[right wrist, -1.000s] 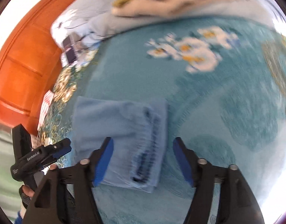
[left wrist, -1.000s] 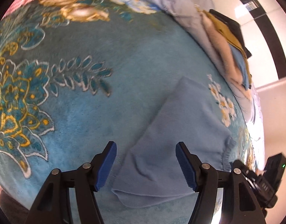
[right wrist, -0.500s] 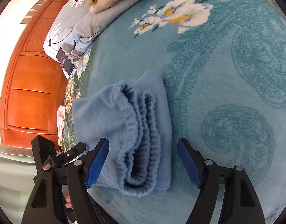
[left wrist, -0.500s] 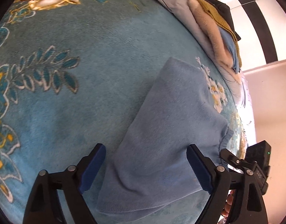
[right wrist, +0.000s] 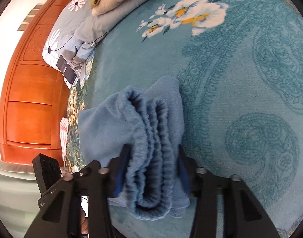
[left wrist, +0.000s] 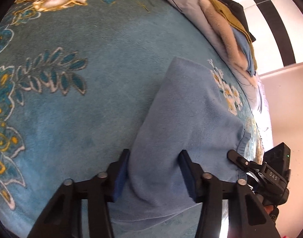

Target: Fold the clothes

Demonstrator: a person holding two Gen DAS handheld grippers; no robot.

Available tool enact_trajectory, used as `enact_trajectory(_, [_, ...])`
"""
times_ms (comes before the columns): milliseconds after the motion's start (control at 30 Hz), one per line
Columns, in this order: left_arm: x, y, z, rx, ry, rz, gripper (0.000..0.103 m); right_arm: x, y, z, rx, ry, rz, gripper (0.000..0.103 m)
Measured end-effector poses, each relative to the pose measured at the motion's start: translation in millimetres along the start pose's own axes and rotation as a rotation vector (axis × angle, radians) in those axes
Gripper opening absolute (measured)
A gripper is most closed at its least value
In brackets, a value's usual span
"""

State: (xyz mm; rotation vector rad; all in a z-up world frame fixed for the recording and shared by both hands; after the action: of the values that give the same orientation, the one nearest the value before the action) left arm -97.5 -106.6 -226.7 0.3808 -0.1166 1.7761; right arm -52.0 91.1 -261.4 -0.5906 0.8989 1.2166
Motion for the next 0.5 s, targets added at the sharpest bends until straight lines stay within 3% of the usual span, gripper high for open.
enact_trajectory(133, [2, -4, 12, 0.019, -0.012, 0.028, 0.030, -5, 1, 3, 0.003, 0.012, 0.002, 0.035])
enact_trajectory(233, [12, -9, 29, 0.052, -0.005, -0.001, 0.025, -17, 2, 10, 0.010, 0.046, 0.025, 0.031])
enact_trajectory(500, [47, -32, 83, 0.130, -0.060, -0.087, 0.023, -49, 4, 68, 0.055, 0.122, 0.116, 0.030])
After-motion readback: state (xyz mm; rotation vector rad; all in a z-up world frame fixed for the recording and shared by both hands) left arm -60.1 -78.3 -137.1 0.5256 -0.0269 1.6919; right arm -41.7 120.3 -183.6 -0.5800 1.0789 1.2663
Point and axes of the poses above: each gripper's, at about its wrist camera, not at the fingertips, and z roughly against the way its jaws point, x to its right, y to its top, the point moved 7 cm from there along -z, roughly the way its jaws point, and after that the axes turned 15 degrees about y, right-handed, at the moved point
